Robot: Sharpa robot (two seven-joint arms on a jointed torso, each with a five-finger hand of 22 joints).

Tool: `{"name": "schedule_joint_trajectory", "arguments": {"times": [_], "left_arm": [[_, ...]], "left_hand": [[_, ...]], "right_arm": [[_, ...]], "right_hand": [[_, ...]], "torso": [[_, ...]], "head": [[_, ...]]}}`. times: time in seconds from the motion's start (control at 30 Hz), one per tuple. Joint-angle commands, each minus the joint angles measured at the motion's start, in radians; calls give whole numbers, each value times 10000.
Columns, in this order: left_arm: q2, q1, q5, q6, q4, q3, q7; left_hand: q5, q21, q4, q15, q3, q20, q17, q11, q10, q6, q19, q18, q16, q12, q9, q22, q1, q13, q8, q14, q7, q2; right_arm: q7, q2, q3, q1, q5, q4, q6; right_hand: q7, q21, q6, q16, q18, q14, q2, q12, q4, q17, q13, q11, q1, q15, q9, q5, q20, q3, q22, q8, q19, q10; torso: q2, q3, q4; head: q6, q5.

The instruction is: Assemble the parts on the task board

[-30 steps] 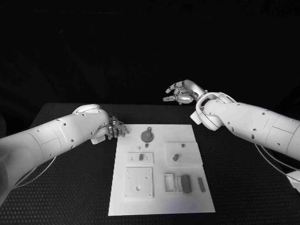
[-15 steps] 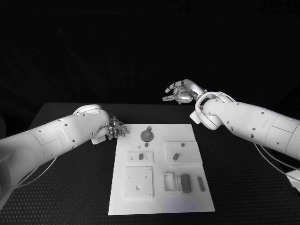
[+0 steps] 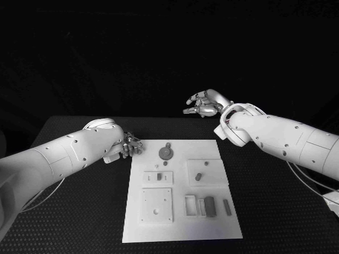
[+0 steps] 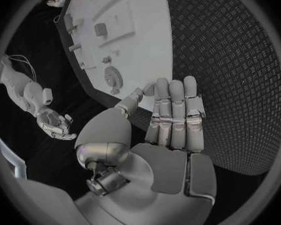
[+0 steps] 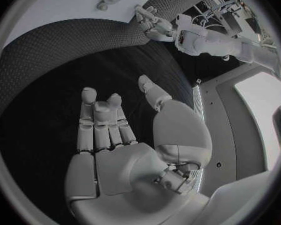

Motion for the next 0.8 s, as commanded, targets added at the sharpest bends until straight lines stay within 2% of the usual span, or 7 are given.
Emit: {"name": "schedule_joint_trajectory", "arguments": {"times": [0.03, 0.23, 0.4, 0.5, 0.8], "left_arm": [[30, -6, 5, 82, -22, -1, 166], [25, -6, 12, 83, -49, 0, 222], [22, -6, 83, 78, -12, 0, 249], [4, -6, 158, 92, 8, 1, 247], [-43, -5, 333, 232, -5, 2, 179]], "left_hand": [[-43, -67, 24, -1, 253, 20, -60, -52, -32, 39, 7, 0, 66, 23, 7, 18, 156, -28, 53, -92, -70, -2], [-43, -91, -1, 11, 485, 27, -122, -66, -24, 128, 15, -8, 117, 32, 18, 47, 287, -48, 106, -108, -91, 76], [-41, -99, -134, 10, 724, 26, -177, -95, 11, 250, 38, -8, 179, 54, 38, 87, 486, -62, 179, -99, -129, 308], [-43, -106, -153, 9, 1034, 27, -227, -114, 45, 316, 73, -10, 227, 69, 41, 114, 641, -79, 214, -83, -151, 365], [-43, -107, -238, 10, 1270, 27, -293, -120, 74, 344, 109, -17, 290, 84, 36, 167, 729, -100, 231, -72, -157, 367]], "right_arm": [[66, 3, 6, -2, -24, 16, 117], [66, 7, 6, -2, -24, 6, 115], [69, 26, 6, -2, -24, -17, 113], [70, 21, 6, -2, -24, -14, 113], [71, 24, 6, -3, -24, -22, 111]], "right_hand": [[45, -41, -2, -41, 148, -41, 38, -58, 32, -16, -19, 7, -52, -38, -13, -32, 19, 2, 114, 14, -61, -1], [44, -41, -1, -41, 148, -40, 40, -57, 30, -18, -23, 7, -51, -38, -13, -32, 20, 1, 114, 15, -61, 1], [44, -41, 0, -40, 148, -38, 42, -56, 29, -19, -27, 7, -51, -38, -13, -32, 20, -1, 115, 17, -59, 3], [44, -41, 1, -39, 148, -37, 43, -55, 27, -20, -29, 7, -51, -38, -13, -32, 20, -2, 115, 17, -58, 4], [44, -41, 1, -38, 148, -35, 46, -52, 27, -23, -35, 7, -55, -38, -14, -33, 21, -6, 116, 19, -56, 7]], "torso": [[-5, -1, 6], [-1, -1, 8], [-3, -7, 11], [0, -11, 15], [-7, -15, 15]], "head": [[-3, -4], [-14, -20], [-20, -21], [-28, -22], [-63, -20]]}}
